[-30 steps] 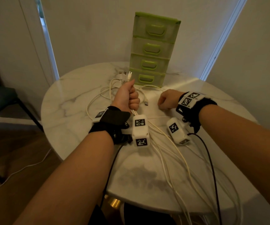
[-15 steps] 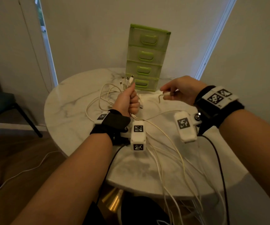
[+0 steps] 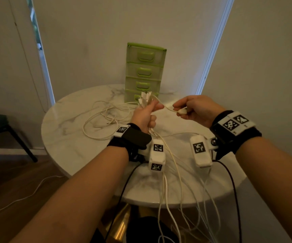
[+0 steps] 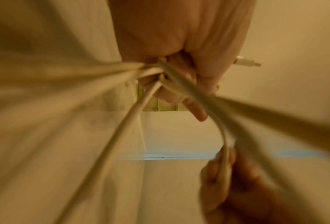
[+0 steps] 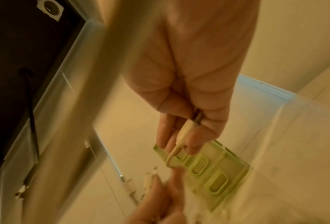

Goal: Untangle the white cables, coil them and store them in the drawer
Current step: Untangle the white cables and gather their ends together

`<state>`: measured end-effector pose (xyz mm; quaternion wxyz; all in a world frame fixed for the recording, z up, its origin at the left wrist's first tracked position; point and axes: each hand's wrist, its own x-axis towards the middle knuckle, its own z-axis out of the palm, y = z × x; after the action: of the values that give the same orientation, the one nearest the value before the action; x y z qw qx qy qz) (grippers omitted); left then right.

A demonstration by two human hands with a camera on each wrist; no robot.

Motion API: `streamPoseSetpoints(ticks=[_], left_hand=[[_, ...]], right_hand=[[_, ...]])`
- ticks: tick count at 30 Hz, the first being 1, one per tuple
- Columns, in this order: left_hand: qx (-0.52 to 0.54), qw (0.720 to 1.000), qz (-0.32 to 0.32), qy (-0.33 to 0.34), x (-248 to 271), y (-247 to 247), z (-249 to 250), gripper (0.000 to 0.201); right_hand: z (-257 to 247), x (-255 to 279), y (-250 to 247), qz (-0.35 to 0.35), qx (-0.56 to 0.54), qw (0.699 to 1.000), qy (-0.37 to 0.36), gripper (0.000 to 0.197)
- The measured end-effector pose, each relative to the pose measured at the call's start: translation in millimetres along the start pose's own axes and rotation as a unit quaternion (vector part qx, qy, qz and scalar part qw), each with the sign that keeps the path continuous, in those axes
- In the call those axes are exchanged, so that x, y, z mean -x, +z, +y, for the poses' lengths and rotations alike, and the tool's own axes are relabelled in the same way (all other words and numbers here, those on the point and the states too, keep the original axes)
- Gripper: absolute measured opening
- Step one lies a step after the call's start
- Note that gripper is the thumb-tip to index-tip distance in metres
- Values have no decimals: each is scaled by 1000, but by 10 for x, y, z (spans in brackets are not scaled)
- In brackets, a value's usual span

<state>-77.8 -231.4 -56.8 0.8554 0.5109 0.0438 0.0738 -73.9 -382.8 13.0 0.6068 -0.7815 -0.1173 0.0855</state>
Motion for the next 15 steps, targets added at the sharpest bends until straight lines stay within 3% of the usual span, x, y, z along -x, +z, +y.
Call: streamPoseSetpoints(ticks=[4,7,10,13,15], left_hand=[[-1,1000,-13,-27,-81,9,139,22],[-112,989,-42,-92,-61,67,58,33],[-135,977,-74,-150,-25,102,-108,44],[-76,984,-82,-137,-48,117,-156,44],[-35,993,-58,-98,-80,145,-93,40]], right_hand=[[199,39,-110,-3,14,1000,15,44],[195,2,-102,39,-89,995,-9,43],[102,-31,-100,64,-162,983,-56,44],[82,-5,-98,33,-145,987,-68,42],[138,12,-129,14,-71,996,-51,42]])
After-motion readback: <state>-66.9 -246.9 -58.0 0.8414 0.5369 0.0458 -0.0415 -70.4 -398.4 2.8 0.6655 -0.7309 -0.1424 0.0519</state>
